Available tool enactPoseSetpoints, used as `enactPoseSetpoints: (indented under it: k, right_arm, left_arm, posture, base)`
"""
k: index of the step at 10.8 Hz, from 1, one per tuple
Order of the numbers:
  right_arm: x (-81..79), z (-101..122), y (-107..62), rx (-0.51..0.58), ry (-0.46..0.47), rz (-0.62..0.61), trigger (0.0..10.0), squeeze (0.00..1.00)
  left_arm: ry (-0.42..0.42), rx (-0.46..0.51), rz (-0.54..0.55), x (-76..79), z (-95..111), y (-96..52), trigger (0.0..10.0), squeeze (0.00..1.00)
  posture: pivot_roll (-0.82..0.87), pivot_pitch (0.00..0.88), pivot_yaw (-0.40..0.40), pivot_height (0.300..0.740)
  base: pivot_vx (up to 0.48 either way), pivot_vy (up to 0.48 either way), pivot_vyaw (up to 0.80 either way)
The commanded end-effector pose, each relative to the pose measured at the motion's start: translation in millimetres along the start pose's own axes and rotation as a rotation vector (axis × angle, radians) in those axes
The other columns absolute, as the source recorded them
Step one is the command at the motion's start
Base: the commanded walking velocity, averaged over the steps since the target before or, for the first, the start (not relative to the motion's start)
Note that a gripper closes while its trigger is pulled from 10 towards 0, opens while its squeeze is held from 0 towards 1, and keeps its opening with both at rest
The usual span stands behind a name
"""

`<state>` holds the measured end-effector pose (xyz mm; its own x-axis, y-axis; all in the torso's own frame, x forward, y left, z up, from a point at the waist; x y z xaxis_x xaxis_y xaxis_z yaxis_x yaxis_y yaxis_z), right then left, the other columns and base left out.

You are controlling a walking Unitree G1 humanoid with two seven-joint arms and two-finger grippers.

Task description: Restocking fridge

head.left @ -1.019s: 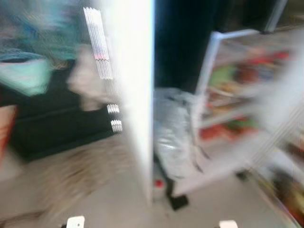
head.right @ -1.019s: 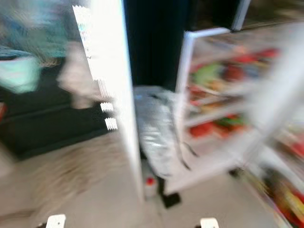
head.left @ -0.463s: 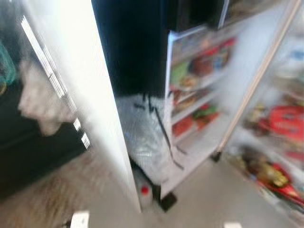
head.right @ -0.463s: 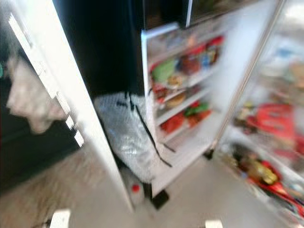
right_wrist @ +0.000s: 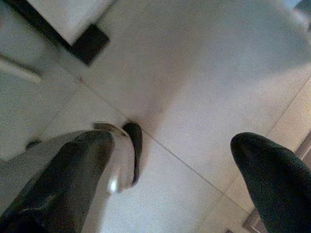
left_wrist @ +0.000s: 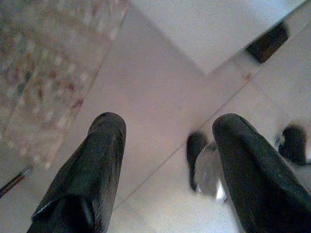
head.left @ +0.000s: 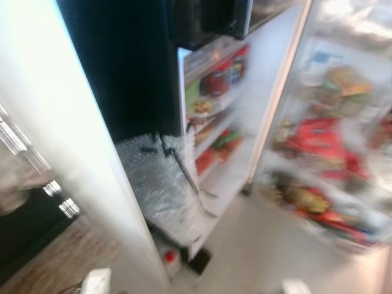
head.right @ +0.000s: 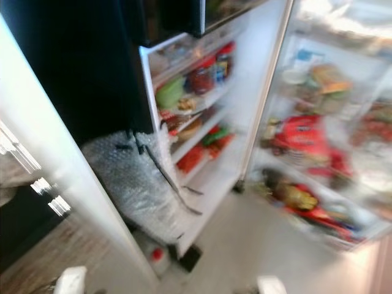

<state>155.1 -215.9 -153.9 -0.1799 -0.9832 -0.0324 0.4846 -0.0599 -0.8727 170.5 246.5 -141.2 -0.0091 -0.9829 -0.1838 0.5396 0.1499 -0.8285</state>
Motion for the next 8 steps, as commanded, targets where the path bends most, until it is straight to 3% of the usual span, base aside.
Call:
enactPoseSetpoints:
  k: [1,8]
  right_arm:
    - [10.1,-10.3,-3.0,-0.025,0.002,-0.024,10.0,0.0]
    - [11.8,-10.2,-3.3,-0.023,-0.002,-0.029,10.0,0.0]
  left_arm:
    - [-0.001,-0.027,-0.019,6.3,-7.6,-0.8,10.0,0.0]
    - [-0.008,-0.037,-0.032,25.4,-5.3,0.9,10.0,0.0]
  posture:
    - [-0.12,0.0,0.062,0.74]
    - [-0.12,0.0,0.057,0.74]
  base:
    - [0.0,0.0,0.0]
    - [0.0,0.0,0.0]
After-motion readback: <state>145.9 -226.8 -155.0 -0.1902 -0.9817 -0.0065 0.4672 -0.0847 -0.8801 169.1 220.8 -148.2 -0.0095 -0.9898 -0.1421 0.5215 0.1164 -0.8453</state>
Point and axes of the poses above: a point about 5 cm out from each wrist's last joint towards the gripper, its own y axis pointing out of the wrist towards the gripper, its own z axis along the axis of the wrist's last joint, x = y × z, the point moved 6 cm from there along y, pointing out of the wrist towards the gripper, and after that the axes turned 12 degrees about y, right-handed, at the moved point
